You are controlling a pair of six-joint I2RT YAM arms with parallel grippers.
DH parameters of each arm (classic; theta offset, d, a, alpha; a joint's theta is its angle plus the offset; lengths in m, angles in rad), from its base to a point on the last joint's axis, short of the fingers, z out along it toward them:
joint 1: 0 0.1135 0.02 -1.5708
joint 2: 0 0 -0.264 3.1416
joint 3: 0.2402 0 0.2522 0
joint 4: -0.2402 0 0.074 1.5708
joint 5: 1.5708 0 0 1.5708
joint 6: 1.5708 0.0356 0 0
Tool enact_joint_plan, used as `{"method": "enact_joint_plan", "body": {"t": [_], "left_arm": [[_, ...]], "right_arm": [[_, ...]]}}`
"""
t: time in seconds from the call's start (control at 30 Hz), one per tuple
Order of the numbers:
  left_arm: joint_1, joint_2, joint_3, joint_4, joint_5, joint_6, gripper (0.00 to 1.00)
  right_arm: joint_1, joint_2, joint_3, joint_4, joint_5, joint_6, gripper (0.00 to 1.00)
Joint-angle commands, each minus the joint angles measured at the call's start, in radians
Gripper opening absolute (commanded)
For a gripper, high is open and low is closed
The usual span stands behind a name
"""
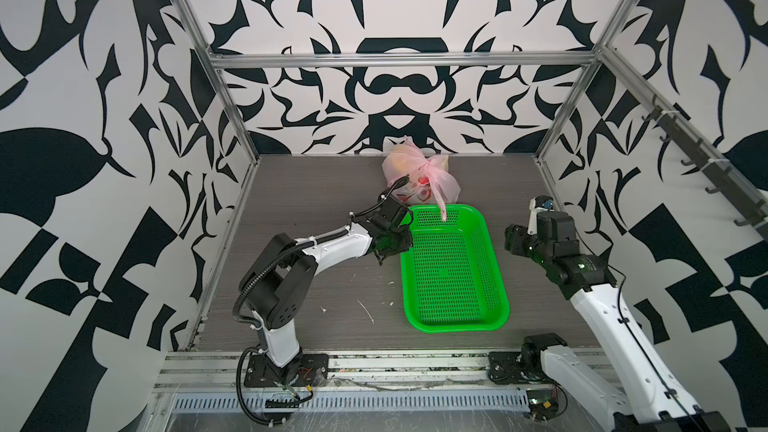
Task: Untie the knot of the plastic bag and take out the fruit
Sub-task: 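Move the left gripper up toward the knot of the pink bag, then grasp the pink bag's knot with the left gripper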
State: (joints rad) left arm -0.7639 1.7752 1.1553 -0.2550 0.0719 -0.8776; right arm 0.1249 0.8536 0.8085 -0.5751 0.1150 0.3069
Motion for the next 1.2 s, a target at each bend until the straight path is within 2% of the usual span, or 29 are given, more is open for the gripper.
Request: {"method": "enact_joint_plan", "body": {"t": [0.0, 0.03, 0.23, 0.33, 0.57, 0.7, 0.77, 0.87, 0.93, 1.03, 1.17], "left_arm": [[-0.006, -0.014, -0.006, 0.008, -0.029, -0.005, 0.02], [-0.006, -0.015, -0.005, 0.008, -0.029, -0.003, 0.03], [-0.005, -0.045, 0.018, -0.029, -0.056, 0.022, 0.28], [-0.005, -0.063, 0.036, -0.065, -0.083, 0.048, 0.35], [0.029, -0.12, 0.045, -0.13, -0.131, 0.099, 0.39], [0.09, -0.152, 0.067, -0.17, -0.141, 0.165, 0.41], [0.127, -0.147, 0.11, -0.18, -0.125, 0.243, 0.43], [0.161, -0.093, 0.247, -0.227, -0.084, 0.441, 0.5], [0.175, -0.024, 0.376, -0.278, -0.02, 0.613, 0.56], [0.173, 0.075, 0.541, -0.344, 0.001, 0.882, 0.63], [0.174, 0.142, 0.585, -0.25, 0.001, 1.114, 0.79]], "right_arm": [[0.005, -0.009, 0.0, 0.03, -0.003, 0.005, 0.67], [0.006, -0.008, 0.0, 0.031, -0.003, 0.006, 0.68], [0.007, -0.008, 0.003, 0.036, -0.012, 0.007, 0.68], [0.009, -0.005, 0.006, 0.038, -0.015, 0.006, 0.69], [0.02, -0.005, 0.014, 0.038, -0.034, 0.017, 0.69], [0.044, -0.007, 0.03, 0.032, -0.039, 0.018, 0.69], [0.061, -0.005, 0.032, 0.031, -0.023, 0.017, 0.69], [0.085, 0.009, 0.031, 0.031, -0.004, 0.017, 0.69], [0.101, 0.025, 0.03, 0.033, 0.004, 0.016, 0.69], [0.123, 0.046, 0.033, 0.038, 0.013, 0.009, 0.69], [0.139, 0.056, 0.038, 0.038, 0.022, -0.002, 0.69]]}}
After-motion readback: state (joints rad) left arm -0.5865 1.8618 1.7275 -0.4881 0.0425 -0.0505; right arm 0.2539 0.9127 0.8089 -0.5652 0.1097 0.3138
